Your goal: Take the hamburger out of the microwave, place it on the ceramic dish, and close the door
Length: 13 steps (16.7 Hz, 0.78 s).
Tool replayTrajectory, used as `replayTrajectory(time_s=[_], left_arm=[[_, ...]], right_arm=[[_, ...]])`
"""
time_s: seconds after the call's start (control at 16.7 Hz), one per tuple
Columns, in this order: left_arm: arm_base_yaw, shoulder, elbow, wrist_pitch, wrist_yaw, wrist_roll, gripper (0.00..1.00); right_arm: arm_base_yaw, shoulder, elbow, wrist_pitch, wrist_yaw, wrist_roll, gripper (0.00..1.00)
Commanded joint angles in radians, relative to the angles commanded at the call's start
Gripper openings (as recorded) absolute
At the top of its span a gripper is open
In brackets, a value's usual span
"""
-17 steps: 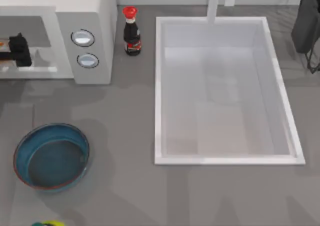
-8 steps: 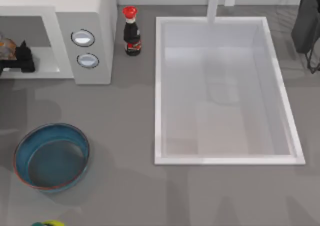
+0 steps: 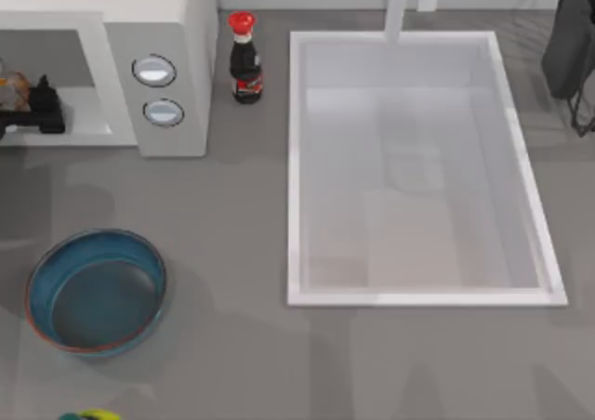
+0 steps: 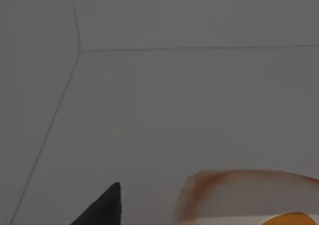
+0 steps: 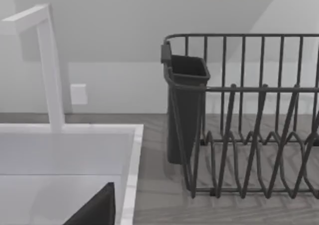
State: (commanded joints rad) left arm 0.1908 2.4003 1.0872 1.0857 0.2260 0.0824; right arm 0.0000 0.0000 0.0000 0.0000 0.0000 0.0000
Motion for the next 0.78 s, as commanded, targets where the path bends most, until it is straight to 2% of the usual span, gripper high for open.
replayTrajectory(time_s=[0.24, 0.78], left_arm=[[-0.01, 0.11, 0.155, -0.089, -0.009, -0.003, 1.0], [-0.049, 0.441, 0.777, -0.431, -0.045, -0.017, 1.0]], right_arm=[[0.0, 0.0, 0.0, 0.0, 0.0, 0.0, 1.0], [0.0, 0.0, 0.0, 0.0, 0.0, 0.0, 1.0]])
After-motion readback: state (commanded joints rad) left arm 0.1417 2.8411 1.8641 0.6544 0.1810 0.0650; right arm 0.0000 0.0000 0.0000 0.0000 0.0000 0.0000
